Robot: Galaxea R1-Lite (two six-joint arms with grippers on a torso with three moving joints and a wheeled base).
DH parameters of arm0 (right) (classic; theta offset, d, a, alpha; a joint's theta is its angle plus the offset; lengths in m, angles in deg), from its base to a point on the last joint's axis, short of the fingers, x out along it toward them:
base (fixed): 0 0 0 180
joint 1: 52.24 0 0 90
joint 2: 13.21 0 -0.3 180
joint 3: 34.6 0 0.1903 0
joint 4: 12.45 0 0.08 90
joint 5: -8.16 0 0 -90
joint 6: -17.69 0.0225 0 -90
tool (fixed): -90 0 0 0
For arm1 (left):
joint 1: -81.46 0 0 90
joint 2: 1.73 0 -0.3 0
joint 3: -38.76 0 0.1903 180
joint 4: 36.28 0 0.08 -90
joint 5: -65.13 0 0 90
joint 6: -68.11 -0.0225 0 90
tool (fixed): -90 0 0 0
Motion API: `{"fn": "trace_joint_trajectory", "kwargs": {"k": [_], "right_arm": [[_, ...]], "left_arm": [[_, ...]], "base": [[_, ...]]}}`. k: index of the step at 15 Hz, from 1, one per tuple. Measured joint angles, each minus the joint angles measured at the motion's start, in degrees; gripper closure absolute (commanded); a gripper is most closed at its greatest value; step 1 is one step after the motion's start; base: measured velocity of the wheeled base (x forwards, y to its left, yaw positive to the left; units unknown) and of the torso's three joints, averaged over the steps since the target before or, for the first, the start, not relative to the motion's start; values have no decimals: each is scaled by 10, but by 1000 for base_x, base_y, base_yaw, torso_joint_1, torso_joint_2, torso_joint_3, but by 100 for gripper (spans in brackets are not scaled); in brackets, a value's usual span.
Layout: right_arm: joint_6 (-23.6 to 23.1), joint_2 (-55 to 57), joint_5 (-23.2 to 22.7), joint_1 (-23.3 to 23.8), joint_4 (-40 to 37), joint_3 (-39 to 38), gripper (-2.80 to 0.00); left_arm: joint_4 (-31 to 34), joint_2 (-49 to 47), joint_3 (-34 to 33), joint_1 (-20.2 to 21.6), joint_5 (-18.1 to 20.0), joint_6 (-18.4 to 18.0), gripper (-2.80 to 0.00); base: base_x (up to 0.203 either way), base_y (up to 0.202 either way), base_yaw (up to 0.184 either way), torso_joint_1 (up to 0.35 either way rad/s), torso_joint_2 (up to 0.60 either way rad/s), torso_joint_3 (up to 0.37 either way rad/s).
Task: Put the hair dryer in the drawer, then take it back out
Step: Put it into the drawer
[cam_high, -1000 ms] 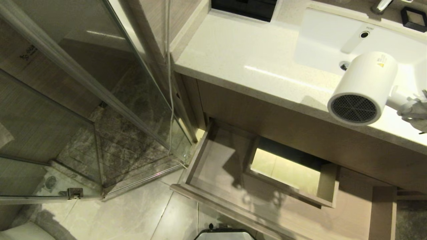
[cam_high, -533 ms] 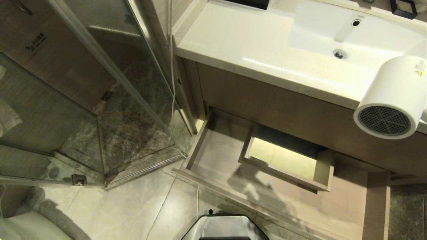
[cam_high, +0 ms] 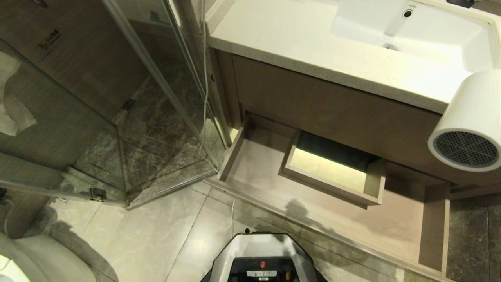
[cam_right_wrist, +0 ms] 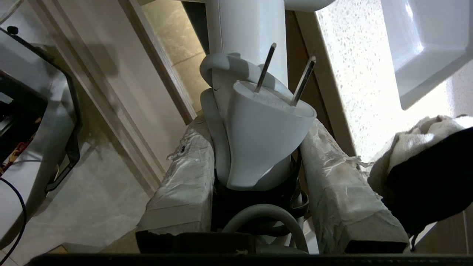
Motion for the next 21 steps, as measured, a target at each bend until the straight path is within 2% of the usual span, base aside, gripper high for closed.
{"fn": "trace_joint_trajectory", "kwargs": {"k": [7,12,21], "right_arm": [[1,-13,0,0,-3,-7,0],[24,-29,-1,0,0,-26,0],[36,-43,-1,0,-1,-43,0]], "left_arm": [[0,0,0,0,0,0,0],[0,0,0,0,0,0,0],[0,0,0,0,0,0,0]], "base": [[0,0,0,-136,-197,-327],[0,0,0,-205,276,56],[0,0,0,-200,330,126]]}}
